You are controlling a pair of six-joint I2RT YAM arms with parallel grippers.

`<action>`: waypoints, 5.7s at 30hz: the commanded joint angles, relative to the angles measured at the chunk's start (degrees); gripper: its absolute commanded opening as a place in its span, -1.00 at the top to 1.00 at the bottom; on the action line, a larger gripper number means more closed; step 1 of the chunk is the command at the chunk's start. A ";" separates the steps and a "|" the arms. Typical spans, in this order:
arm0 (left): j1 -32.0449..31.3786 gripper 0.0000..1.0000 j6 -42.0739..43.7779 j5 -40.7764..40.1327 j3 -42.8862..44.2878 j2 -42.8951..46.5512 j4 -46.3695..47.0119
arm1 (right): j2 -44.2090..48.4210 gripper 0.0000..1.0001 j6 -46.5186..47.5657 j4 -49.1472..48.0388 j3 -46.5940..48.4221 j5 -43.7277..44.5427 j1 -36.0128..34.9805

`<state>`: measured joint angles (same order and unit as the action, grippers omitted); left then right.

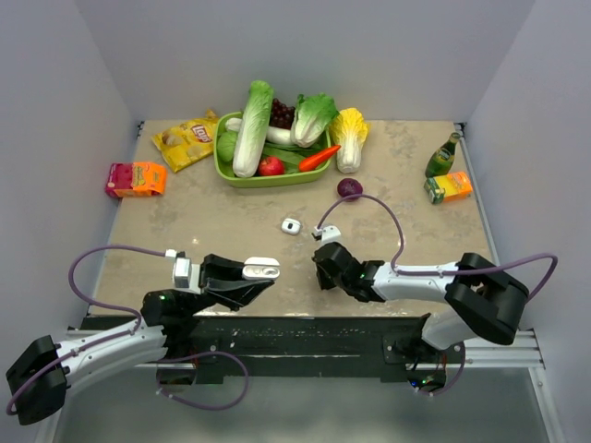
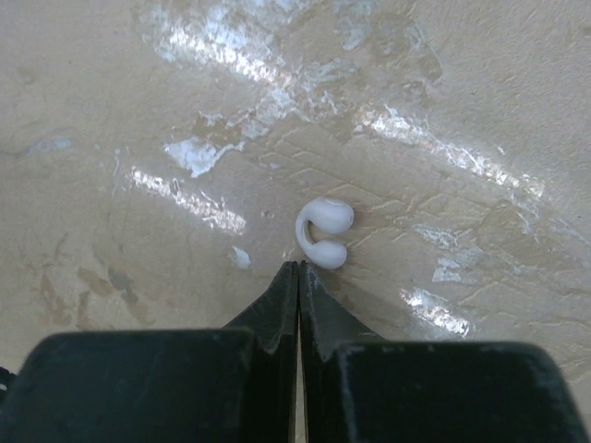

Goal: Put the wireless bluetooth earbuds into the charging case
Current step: Pick up the earbud from the center of the board, then place the earbud in the charging case.

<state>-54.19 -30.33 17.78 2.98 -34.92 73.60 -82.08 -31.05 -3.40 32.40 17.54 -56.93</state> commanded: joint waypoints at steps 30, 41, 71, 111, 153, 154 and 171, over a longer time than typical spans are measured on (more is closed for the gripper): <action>-0.39 1.00 1.76 -0.38 -8.52 1.78 2.51 | -0.97 1.00 -5.52 3.66 1.26 -0.56 2.96; -0.39 1.00 1.85 -0.29 -8.43 1.17 3.04 | -4.48 1.00 -3.41 0.41 4.33 -5.14 2.87; -0.39 1.00 1.50 -0.03 -8.70 0.29 4.01 | -0.88 0.46 1.08 4.46 9.17 -1.10 6.47; -0.39 1.00 1.41 -0.55 -9.75 0.29 4.62 | -9.06 0.64 2.83 -1.35 8.82 -9.89 6.83; -0.12 1.00 4.58 9.02 -1.14 -12.89 0.32 | 38.93 1.00 23.22 24.05 29.03 -45.21 5.33; -0.12 1.00 4.31 9.90 -0.35 -14.90 0.40 | 38.67 1.00 23.66 24.31 29.38 -47.40 5.25; -0.12 1.00 -2.37 22.03 8.00 -25.03 3.66 | 30.41 1.00 29.73 28.62 29.47 -41.80 -6.18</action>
<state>-54.17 -31.68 36.80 7.70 -60.71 72.84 -50.87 -2.96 25.41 61.01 -26.74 -62.39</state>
